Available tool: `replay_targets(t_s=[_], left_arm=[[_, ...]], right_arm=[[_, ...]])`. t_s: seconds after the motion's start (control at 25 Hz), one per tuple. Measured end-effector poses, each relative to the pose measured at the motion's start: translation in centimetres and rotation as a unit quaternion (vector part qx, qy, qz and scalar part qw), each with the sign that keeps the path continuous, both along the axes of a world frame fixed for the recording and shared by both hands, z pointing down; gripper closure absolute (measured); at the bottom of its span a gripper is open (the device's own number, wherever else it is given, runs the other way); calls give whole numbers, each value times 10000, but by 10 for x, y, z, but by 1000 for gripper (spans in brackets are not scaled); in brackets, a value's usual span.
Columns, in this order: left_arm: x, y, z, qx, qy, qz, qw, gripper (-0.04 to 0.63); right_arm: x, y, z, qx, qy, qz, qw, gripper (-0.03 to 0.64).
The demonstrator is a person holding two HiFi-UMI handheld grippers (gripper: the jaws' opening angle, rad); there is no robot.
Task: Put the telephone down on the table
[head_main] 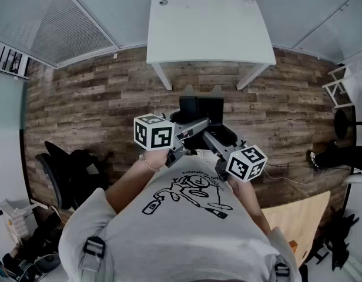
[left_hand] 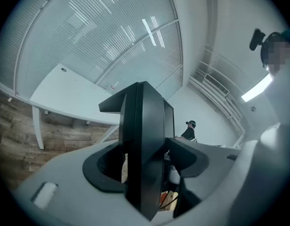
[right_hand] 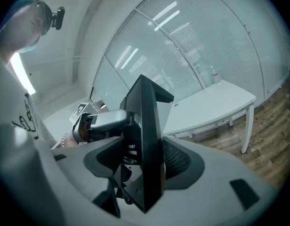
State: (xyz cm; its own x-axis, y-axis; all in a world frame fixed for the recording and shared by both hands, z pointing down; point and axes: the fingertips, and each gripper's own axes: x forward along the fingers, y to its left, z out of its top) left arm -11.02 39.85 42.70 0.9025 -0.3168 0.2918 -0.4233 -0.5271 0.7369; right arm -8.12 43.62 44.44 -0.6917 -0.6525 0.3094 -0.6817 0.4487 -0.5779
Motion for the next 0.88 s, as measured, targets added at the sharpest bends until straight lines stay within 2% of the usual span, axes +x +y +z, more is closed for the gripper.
replay_targets(t_s=[0.44, 0.88], left_arm=[[-18, -12, -2, -2, 94, -38, 9999, 301], [-73, -18, 8, -15, 133, -37, 9999, 301]], right_arm=[[-18, -12, -2, 11, 109, -31, 9999, 377], [-73, -18, 6, 17, 159, 42, 9999, 377]])
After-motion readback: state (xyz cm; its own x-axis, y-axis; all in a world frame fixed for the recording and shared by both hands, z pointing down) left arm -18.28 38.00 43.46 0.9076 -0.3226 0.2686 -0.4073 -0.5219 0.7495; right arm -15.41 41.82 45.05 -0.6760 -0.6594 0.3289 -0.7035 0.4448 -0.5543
